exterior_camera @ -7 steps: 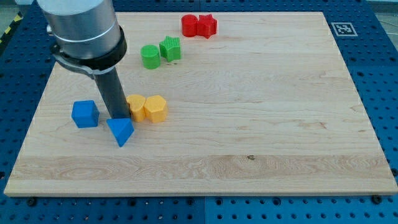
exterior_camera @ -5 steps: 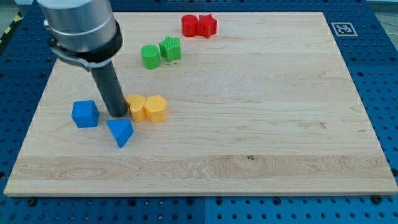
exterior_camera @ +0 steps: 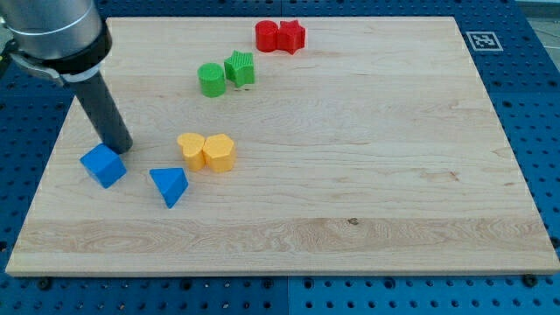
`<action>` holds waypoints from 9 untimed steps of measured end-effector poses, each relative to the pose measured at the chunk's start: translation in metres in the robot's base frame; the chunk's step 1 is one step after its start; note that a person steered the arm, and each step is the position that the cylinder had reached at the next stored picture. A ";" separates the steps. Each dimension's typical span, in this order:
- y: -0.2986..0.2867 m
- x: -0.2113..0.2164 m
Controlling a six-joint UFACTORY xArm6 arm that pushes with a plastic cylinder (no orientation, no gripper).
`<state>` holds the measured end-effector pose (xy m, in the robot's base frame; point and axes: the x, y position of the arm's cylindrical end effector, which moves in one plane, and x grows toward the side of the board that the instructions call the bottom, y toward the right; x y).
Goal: Place the blue cube left to the blue triangle
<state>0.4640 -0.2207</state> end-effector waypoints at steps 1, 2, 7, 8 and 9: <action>-0.049 -0.009; -0.066 -0.013; -0.024 0.021; -0.011 0.030; 0.000 0.044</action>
